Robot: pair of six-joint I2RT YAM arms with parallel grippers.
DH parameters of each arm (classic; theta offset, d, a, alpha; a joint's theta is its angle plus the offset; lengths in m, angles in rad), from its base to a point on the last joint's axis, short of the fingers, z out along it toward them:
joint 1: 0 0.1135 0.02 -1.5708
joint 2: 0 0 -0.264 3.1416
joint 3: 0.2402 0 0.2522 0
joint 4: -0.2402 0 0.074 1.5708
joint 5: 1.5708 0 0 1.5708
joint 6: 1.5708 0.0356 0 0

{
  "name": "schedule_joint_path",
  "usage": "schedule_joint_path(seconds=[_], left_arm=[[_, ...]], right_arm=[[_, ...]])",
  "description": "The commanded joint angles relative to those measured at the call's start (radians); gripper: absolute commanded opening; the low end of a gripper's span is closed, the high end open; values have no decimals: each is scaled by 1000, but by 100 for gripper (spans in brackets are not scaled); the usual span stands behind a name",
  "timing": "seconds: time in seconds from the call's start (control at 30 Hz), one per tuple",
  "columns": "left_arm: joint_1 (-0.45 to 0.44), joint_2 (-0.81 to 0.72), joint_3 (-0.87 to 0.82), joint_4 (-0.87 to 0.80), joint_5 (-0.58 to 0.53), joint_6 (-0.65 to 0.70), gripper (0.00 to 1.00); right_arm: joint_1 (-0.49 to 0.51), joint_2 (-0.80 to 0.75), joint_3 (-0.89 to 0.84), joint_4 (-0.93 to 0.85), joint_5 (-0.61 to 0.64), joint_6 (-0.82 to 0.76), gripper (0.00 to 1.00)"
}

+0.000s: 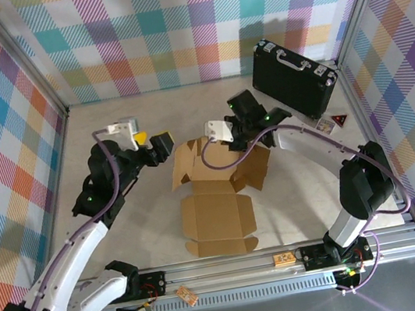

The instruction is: Fold the paper box

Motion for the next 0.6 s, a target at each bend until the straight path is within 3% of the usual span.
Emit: schedule_joint_path(seconds=[0.0,0.33,0.57], left_arm=[[14,-21,-35,-141,-119,-146,86],[75,3,-71,-189,-61,-308,87],[160,85,-45,-218,34,-349,87]], right_arm=[[46,-48,-75,157,93,29,0],[175,-58,-281,648,362,-110,0],[203,-47,-290,879,412,-292,0]])
